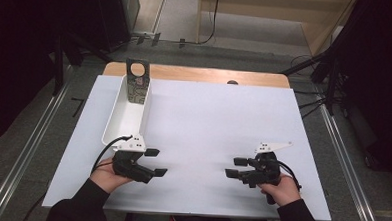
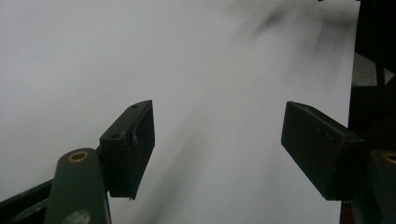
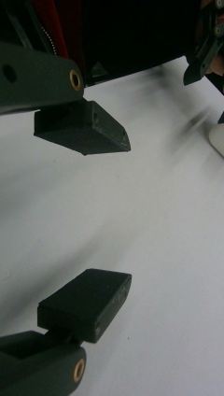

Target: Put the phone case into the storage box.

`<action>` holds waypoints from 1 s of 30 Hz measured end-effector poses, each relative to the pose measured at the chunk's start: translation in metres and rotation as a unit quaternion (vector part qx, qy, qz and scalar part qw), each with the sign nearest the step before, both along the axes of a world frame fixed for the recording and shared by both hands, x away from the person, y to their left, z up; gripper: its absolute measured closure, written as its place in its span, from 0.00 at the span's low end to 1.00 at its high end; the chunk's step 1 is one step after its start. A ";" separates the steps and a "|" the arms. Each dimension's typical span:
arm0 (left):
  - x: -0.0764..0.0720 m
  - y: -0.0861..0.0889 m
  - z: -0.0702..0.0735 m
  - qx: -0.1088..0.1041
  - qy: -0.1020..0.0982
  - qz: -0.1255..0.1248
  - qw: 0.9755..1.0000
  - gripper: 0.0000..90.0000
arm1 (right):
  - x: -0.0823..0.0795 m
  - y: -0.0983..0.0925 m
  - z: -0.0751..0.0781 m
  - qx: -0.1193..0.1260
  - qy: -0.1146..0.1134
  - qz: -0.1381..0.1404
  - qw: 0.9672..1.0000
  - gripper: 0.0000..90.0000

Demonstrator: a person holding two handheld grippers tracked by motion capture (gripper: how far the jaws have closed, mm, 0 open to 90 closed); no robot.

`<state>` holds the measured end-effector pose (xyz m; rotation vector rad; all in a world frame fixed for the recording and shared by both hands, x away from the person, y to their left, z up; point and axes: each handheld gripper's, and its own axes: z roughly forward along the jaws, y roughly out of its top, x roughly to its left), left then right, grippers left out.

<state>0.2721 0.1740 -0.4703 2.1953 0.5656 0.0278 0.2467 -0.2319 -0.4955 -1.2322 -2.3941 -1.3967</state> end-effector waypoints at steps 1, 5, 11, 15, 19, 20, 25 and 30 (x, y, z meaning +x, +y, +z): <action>0.000 0.001 -0.001 0.002 0.001 -0.001 1.000 0.28 | 0.000 0.000 0.000 0.000 0.000 0.000 1.000 0.34; -0.001 0.004 -0.004 0.003 0.003 -0.004 1.000 0.28 | 0.000 0.000 0.000 0.000 -0.001 0.001 1.000 0.34; -0.004 0.009 -0.008 0.011 0.003 -0.008 1.000 0.28 | 0.000 -0.001 0.000 -0.001 -0.005 0.001 1.000 0.34; -0.006 0.013 -0.010 0.015 0.004 -0.009 1.000 0.28 | 0.000 0.000 0.000 -0.001 -0.005 0.001 1.000 0.34; -0.007 0.017 -0.011 0.017 0.002 -0.010 1.000 0.28 | 0.000 0.000 0.000 -0.002 -0.003 0.001 1.000 0.34; -0.007 0.018 -0.011 0.017 0.002 -0.010 1.000 0.28 | 0.000 0.000 0.000 -0.002 -0.004 0.001 1.000 0.34; -0.007 0.019 -0.012 0.018 0.003 -0.013 1.000 0.28 | 0.000 0.000 0.000 -0.002 -0.003 0.001 1.000 0.34; -0.006 0.020 -0.012 0.020 0.005 -0.016 1.000 0.28 | 0.000 -0.001 0.000 -0.002 -0.005 0.002 1.000 0.34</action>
